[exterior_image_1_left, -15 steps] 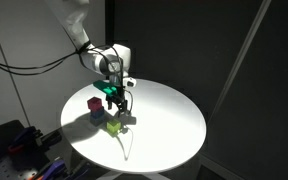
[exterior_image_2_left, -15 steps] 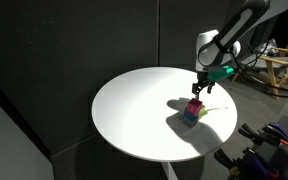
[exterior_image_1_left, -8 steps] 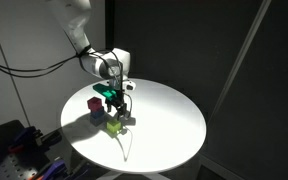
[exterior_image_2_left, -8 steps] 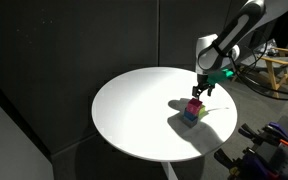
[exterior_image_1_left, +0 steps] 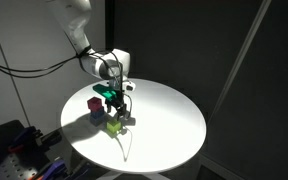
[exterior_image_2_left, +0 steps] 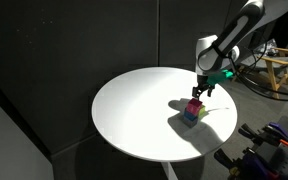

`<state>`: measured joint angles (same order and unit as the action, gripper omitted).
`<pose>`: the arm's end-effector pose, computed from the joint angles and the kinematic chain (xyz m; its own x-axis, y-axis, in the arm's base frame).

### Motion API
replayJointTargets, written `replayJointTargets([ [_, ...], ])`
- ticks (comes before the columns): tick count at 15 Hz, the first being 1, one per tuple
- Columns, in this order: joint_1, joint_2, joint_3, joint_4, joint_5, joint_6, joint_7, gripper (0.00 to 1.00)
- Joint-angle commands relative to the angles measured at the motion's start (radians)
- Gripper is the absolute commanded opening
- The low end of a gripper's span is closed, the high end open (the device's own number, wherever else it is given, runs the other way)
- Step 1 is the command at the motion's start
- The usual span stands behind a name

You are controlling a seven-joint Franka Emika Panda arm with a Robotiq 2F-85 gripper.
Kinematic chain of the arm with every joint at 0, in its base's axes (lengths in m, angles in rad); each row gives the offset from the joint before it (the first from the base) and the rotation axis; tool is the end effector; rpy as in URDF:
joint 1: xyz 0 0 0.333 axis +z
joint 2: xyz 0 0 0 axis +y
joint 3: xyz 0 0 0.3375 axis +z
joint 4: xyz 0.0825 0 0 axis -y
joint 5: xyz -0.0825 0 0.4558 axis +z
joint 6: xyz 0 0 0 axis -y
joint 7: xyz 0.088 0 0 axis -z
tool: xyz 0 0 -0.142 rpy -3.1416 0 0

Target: Put the green block on the pink block

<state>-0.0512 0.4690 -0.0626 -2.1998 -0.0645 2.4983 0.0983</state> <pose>0.5659 -0.0691 0.0743 0.9739 -0.1562 -0.1646 -0.1457 -0.9865 0.0741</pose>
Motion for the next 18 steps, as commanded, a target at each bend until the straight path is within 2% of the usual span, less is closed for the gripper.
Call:
replayJointTargets([
  [1, 0.008, 0.001, -0.008, 0.002, 0.006, -0.003, -0.005, 1.00],
  [8, 0.012, 0.009, -0.008, -0.014, 0.004, 0.073, 0.000, 1.00],
  [18, 0.020, 0.091, -0.005, -0.001, 0.009, 0.167, -0.012, 1.00],
])
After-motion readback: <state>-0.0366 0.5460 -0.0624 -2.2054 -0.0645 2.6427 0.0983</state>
